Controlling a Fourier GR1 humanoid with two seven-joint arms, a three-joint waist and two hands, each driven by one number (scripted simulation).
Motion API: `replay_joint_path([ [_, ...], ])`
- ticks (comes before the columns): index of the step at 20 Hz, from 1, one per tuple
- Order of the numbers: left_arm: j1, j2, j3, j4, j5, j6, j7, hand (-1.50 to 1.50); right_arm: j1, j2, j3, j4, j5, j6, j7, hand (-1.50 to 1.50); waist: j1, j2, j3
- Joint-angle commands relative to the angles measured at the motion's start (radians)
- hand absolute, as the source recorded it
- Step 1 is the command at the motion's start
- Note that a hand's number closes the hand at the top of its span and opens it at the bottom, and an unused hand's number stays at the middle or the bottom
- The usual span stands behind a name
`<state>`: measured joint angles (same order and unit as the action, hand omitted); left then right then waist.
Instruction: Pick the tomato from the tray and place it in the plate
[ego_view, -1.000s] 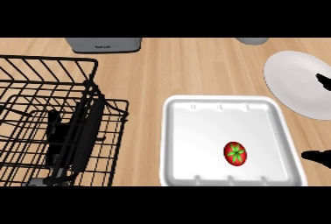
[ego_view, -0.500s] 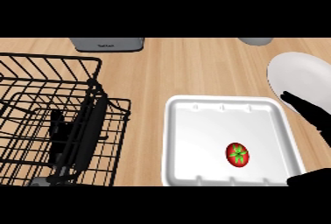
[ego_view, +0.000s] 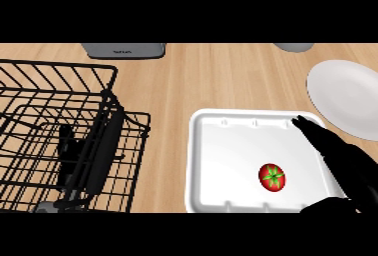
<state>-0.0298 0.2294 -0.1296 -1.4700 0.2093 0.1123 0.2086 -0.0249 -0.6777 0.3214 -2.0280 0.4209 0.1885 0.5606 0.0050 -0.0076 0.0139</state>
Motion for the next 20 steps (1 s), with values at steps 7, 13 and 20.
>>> replay_joint_path([
  [7,0.056,-0.091,-0.074,-0.001,-0.062,0.061,0.025,0.00,0.032,0.138,0.129,0.097,0.136,-0.020,-0.008,-1.50,-0.005,0.007,-0.013],
  [13,0.004,-0.074,-0.041,0.009,-0.049,0.045,0.068,0.00,0.016,0.149,0.120,0.139,0.229,-0.016,0.000,-1.50,-0.006,0.008,-0.014],
  [20,0.088,-0.057,-0.021,0.004,-0.031,-0.004,0.000,0.00,0.028,0.221,0.193,0.127,0.340,0.005,0.102,-1.50,-0.005,0.006,-0.014],
])
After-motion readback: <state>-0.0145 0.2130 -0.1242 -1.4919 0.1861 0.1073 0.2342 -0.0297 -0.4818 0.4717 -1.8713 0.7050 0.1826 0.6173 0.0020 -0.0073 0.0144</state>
